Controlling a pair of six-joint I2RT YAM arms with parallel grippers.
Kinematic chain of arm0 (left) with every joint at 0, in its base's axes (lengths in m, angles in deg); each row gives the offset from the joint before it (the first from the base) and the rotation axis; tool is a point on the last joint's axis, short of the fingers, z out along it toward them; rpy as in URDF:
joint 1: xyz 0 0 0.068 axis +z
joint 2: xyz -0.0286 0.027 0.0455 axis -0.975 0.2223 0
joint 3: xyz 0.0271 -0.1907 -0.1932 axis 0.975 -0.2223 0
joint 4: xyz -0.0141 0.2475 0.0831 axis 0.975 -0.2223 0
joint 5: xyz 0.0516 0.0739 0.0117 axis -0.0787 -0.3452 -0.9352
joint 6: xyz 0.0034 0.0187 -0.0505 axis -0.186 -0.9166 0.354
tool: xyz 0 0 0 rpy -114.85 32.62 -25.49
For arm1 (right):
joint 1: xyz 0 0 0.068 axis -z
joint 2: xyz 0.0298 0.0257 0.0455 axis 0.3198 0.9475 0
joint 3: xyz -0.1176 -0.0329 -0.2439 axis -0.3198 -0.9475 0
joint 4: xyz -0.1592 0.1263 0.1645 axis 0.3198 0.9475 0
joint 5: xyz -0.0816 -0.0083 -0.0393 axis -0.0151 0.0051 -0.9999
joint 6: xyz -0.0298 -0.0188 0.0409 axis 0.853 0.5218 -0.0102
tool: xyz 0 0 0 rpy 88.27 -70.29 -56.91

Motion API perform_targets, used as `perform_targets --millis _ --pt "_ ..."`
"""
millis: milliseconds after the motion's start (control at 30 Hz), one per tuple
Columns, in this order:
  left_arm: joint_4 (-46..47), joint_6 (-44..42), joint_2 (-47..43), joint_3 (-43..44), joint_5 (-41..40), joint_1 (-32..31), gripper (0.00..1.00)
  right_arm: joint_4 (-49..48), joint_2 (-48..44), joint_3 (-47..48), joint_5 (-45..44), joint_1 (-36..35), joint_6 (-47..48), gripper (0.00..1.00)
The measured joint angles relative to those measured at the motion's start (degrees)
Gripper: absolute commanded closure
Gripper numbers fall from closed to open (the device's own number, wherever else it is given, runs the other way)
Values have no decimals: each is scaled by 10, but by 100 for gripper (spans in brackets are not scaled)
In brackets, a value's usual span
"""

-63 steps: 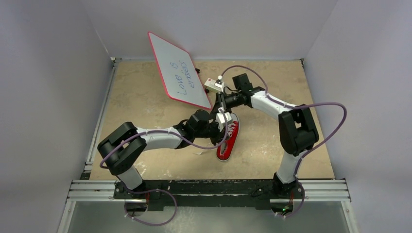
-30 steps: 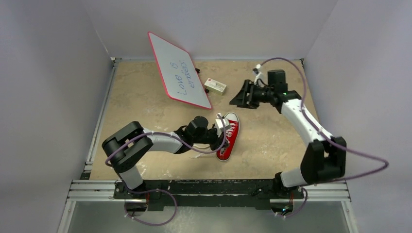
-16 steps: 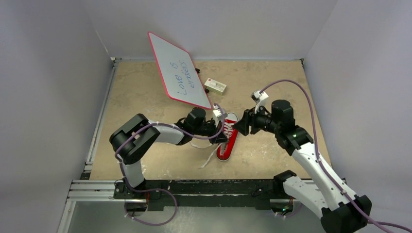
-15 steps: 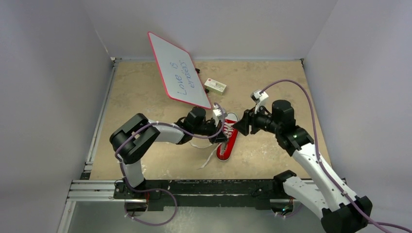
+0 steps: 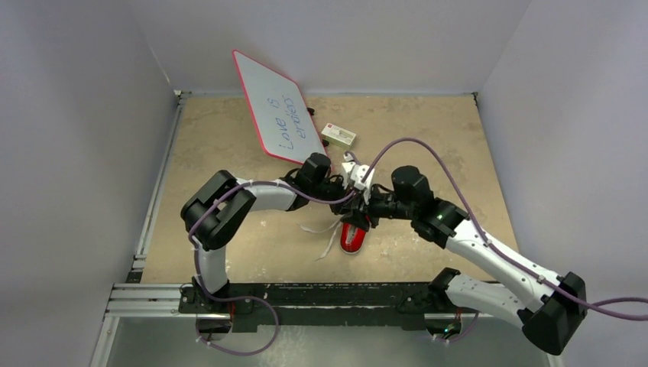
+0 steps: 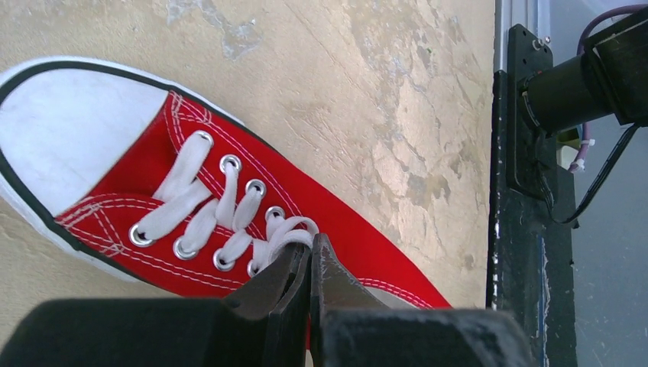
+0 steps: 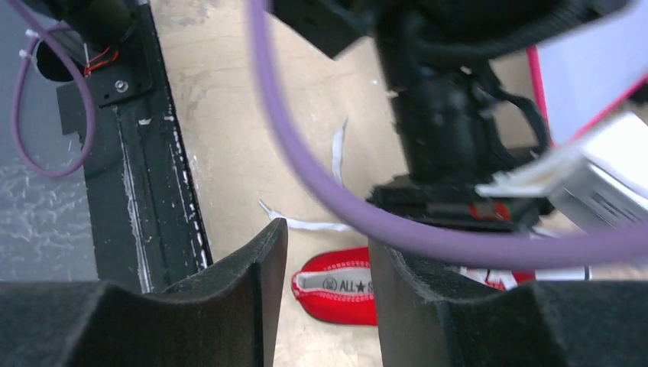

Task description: Tie the shoes

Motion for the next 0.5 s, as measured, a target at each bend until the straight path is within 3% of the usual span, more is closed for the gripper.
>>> perform_targets --millis 300,500 --pt "-21 -21 13 20 21 23 100 -97 7 -50 -26 -96 76 52" --pt "-33 -23 28 36 32 25 100 -112 112 -39 -40 -139 151 48"
